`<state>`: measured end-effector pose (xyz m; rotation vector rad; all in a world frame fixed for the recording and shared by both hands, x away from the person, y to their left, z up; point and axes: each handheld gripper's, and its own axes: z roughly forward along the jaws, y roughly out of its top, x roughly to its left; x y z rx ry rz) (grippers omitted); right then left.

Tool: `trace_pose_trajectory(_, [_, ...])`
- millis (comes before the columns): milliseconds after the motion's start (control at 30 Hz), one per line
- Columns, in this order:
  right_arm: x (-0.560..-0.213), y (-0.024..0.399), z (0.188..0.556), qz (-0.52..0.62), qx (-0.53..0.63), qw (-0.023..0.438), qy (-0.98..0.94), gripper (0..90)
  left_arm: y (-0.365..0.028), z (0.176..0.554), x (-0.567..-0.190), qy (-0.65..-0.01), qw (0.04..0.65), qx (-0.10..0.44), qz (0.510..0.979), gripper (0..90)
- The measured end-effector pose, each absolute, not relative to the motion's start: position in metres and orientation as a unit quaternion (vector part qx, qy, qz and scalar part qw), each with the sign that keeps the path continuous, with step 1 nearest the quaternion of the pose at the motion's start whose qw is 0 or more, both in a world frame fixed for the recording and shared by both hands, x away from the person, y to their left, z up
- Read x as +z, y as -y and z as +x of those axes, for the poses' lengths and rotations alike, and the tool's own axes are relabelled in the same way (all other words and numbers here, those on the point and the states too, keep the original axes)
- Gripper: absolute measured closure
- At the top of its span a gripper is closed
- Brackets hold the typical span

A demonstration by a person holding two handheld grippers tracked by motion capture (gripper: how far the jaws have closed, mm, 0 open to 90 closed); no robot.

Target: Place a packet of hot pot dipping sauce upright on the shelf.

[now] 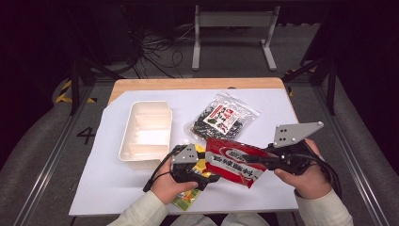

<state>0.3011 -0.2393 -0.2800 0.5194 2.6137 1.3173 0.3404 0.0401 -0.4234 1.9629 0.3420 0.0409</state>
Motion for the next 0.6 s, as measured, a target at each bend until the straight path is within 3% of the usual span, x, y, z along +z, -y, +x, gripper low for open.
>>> trace_pose_trajectory(233, [-0.2803, 0.2389, 0.3013, 0.17, 0.447, 0.079, -0.875, 88.5, -0.0314, 0.3424, -0.4288, -0.129, 0.546, 0.002, 0.828, 23.2])
trace_pose_trajectory(533, [-0.2803, 0.2422, 0.3028, 0.167, 0.46, 0.072, -0.869, 88.6, -0.0315, 0.3432, -0.4297, -0.102, 0.568, -0.018, 0.817, 51.0])
trace_pose_trajectory(567, [-0.2803, 0.2426, 0.3028, 0.168, 0.461, 0.071, -0.869, 88.5, -0.0315, 0.343, -0.4296, -0.099, 0.565, -0.025, 0.818, 51.0])
trace_pose_trajectory(600, [-0.2803, 0.2431, 0.3028, 0.168, 0.46, 0.072, -0.869, 88.5, -0.0317, 0.3428, -0.4297, -0.098, 0.564, -0.03, 0.819, 57.6])
